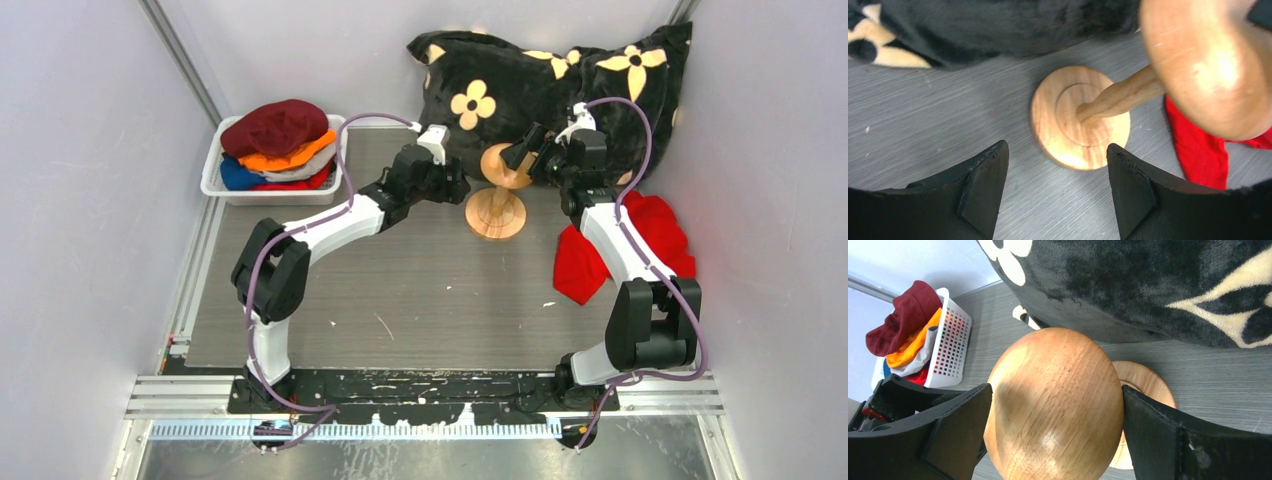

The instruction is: Stack the hats

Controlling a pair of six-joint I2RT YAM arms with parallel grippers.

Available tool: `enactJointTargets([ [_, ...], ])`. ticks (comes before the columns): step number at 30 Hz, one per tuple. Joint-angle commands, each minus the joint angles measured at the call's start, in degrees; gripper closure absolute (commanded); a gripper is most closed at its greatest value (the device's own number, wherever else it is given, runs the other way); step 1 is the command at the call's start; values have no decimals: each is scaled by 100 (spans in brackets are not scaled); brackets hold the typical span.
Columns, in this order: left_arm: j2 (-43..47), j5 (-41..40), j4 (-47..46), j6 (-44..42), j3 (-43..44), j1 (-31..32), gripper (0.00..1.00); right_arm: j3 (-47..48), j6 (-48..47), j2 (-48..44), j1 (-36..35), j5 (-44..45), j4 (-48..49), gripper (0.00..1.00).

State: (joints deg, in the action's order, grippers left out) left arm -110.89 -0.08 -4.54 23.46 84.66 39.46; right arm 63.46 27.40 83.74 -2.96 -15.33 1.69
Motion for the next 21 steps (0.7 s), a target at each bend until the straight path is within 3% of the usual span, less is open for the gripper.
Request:
enactJointTargets([
  [1, -97, 106, -657, 187, 457, 120, 28, 177, 74, -122, -20, -272, 471, 0],
  [21, 286, -187, -771, 21, 47, 245, 28, 1, 116, -79, -353, -655, 498, 0],
])
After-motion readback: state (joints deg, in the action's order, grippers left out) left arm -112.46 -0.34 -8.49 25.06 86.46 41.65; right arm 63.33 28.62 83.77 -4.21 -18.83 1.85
